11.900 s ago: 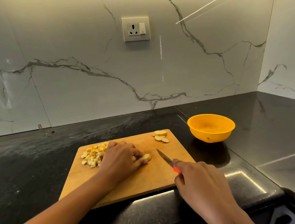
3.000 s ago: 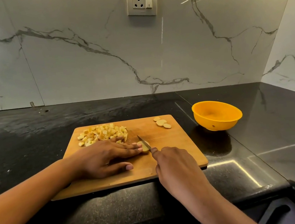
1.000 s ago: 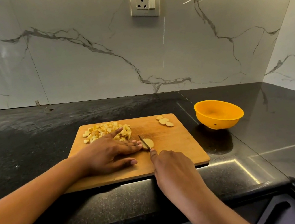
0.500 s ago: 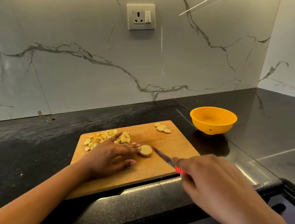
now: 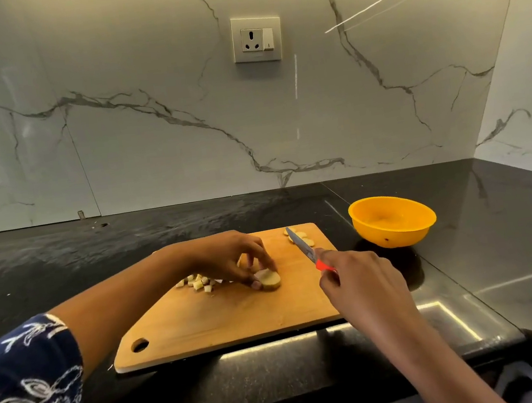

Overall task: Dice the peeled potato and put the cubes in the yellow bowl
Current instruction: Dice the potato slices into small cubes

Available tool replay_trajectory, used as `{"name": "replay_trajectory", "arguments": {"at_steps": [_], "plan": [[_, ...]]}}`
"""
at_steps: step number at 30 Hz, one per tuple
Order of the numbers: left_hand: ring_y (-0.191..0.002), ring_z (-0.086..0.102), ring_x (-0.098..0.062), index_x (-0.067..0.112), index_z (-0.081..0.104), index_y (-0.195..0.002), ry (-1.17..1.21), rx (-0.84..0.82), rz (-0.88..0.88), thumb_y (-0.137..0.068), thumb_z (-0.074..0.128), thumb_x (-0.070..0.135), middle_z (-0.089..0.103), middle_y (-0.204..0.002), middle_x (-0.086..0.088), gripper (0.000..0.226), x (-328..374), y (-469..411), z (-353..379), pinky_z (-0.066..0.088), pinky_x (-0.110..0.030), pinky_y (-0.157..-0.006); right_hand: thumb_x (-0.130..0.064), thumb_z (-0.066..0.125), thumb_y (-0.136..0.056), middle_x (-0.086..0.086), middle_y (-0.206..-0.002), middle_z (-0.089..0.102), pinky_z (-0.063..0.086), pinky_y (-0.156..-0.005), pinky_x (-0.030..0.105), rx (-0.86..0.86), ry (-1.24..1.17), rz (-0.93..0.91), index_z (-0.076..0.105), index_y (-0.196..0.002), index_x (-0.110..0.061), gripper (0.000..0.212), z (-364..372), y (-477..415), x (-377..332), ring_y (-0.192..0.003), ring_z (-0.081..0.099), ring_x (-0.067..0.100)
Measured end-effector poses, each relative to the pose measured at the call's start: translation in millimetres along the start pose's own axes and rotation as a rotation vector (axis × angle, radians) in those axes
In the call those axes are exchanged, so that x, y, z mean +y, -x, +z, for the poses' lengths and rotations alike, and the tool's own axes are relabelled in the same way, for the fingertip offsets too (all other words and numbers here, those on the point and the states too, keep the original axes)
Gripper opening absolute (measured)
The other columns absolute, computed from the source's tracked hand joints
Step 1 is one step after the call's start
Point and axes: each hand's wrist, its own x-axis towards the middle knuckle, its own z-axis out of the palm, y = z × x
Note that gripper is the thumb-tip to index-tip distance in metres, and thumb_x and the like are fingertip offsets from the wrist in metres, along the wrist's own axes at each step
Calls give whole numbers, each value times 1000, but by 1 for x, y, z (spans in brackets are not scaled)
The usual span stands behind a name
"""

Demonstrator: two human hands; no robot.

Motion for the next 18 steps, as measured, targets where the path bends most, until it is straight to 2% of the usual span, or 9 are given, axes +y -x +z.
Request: {"name": "replay_trajectory", "arguments": {"at_steps": [5, 8, 11, 14, 18], "plan": [[-96, 54, -10, 28, 62, -111, 9, 130, -118, -80, 70, 43, 60, -106, 9, 36, -1, -2, 9, 49, -31, -88, -32, 45, -99, -11, -107, 66, 49, -68, 20, -41, -16, 16, 41, -142, -35, 43, -1, 5, 0, -86, 60, 7], [-88, 52, -4, 27, 63, -108, -69, 264, -295, -79, 65, 55, 60, -96, 12, 40, 4, -6, 19, 43, -31, -89, -32, 45, -99, -11, -109, 65, 50, -69, 20, -52, -16, 12, 38, -143, -36, 45, -2, 6, 1, -86, 59, 7], [-86, 47, -1, 29, 62, -109, -222, 410, -385, -78, 57, 65, 56, -90, 17, 47, 10, -10, 30, 29, -29, -83, -32, 44, -99, -10, -108, 65, 47, -70, 22, -77, -13, 18, 42, -141, -35, 43, 1, 5, 2, -89, 59, 8], [-89, 46, -1, 31, 60, -118, -257, 450, -396, -79, 54, 67, 58, -95, 17, 54, 13, -5, 34, 26, -28, -83, -32, 46, -98, -8, -106, 66, 50, -72, 24, -120, -11, 21, 44, -140, -35, 42, 8, 5, 1, -92, 61, 10], [-101, 56, -3, 29, 55, -129, -228, 547, -297, -79, 57, 63, 64, -118, 11, 61, 11, 5, 40, 35, -24, -92, -33, 47, -97, -9, -107, 66, 54, -74, 26, -137, -5, 19, 42, -141, -35, 44, 15, 5, 0, -90, 61, 10]]}}
